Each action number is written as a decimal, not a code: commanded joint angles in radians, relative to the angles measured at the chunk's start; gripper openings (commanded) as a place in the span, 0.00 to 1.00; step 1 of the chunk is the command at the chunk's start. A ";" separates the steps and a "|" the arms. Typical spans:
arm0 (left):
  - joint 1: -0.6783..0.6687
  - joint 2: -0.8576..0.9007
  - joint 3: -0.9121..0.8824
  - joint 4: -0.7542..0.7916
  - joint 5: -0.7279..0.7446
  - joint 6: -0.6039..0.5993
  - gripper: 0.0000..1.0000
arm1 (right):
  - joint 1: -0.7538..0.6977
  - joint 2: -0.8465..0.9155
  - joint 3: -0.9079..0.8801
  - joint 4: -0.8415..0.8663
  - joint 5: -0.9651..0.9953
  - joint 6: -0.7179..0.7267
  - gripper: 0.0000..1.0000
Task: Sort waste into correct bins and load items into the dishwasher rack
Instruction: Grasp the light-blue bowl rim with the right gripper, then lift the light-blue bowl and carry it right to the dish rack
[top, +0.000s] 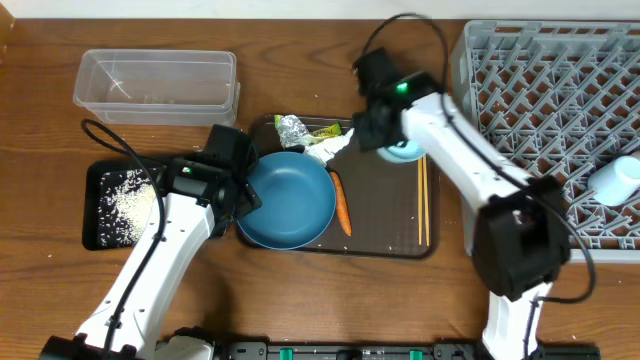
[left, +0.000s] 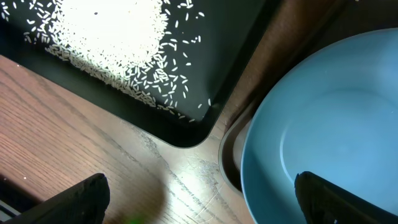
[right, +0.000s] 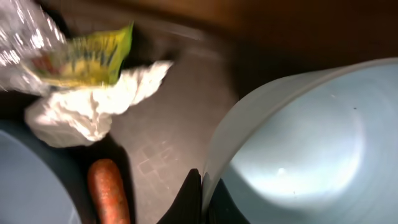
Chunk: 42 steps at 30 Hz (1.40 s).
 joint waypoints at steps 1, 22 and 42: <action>0.004 -0.012 0.019 -0.004 -0.020 -0.009 0.98 | -0.100 -0.119 0.045 -0.003 -0.002 0.020 0.01; 0.004 -0.012 0.019 -0.004 -0.020 -0.009 0.98 | -0.975 -0.217 -0.011 0.483 -0.755 -0.026 0.01; 0.004 -0.012 0.019 -0.004 -0.020 -0.009 0.98 | -1.063 0.005 -0.366 1.371 -0.950 0.111 0.01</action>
